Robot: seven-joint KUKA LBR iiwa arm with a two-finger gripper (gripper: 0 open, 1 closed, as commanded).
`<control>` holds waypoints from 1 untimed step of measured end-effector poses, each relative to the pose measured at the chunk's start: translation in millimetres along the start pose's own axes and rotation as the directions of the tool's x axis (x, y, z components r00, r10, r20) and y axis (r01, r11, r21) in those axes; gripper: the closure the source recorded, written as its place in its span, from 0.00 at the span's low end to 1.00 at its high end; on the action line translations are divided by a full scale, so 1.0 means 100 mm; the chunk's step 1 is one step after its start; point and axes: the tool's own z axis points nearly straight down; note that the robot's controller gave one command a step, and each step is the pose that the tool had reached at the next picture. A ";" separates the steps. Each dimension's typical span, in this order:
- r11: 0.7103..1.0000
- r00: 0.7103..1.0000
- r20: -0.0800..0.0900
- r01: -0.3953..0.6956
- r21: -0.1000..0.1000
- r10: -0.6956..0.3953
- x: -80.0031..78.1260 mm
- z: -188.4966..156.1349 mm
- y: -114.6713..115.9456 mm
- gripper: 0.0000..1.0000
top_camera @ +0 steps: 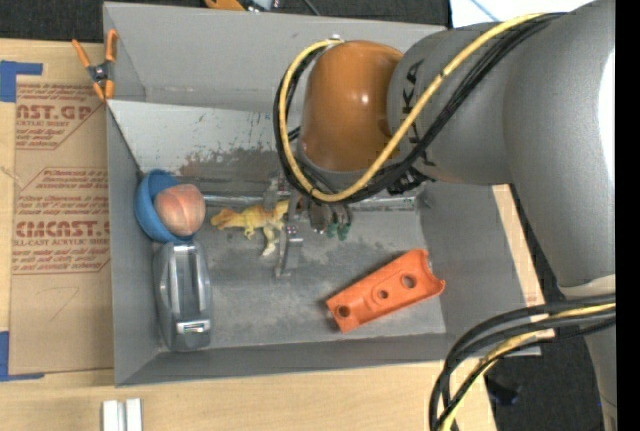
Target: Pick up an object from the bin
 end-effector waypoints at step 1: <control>0.998 0.998 0.005 -0.064 -0.003 0.064 -0.18 0.68 0.24 0.00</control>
Offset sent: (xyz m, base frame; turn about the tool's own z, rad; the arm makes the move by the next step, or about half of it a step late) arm 0.0230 0.0282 -0.0696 0.0783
